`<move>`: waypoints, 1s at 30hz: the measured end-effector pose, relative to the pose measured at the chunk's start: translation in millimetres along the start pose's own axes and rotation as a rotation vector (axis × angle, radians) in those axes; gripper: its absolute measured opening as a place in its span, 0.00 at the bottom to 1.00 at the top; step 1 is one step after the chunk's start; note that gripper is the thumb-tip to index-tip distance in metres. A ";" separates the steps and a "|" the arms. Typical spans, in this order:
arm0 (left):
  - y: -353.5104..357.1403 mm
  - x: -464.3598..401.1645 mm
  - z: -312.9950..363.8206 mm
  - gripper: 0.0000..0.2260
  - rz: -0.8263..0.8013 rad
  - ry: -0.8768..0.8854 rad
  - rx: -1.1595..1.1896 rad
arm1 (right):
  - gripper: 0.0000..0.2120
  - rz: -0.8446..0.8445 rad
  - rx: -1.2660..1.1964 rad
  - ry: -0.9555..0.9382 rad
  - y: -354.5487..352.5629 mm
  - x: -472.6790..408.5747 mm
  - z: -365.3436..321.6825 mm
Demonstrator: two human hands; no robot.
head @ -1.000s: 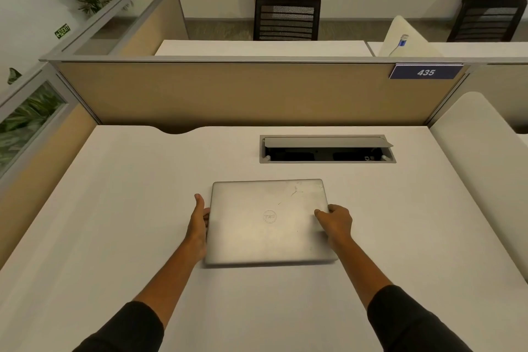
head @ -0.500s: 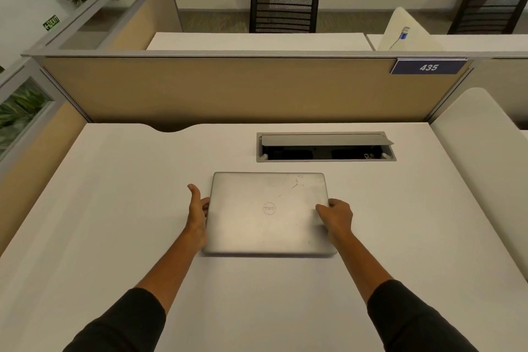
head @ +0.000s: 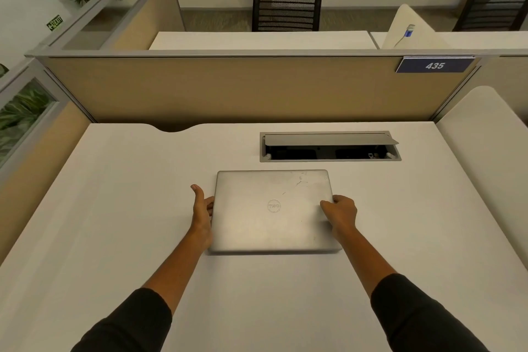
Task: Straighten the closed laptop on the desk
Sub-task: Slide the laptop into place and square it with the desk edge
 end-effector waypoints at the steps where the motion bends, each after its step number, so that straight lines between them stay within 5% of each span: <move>1: 0.2 -0.2 0.0 0.41 0.004 0.003 0.004 | 0.17 0.002 0.000 0.000 0.1 -0.8 -0.4; 30: 3.8 -2.3 -3.2 0.37 -0.018 0.010 -0.004 | 0.08 -0.004 -0.050 -0.029 0.2 9.8 -2.5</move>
Point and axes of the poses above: each hand's wrist, its own x-axis away from the middle knuckle, its own y-axis out of the palm, z = x × y, the point moved 3 cm from there along -x, towards the middle knuckle, and after that the axes turned 7 degrees about -x, right-handed, at the moved point
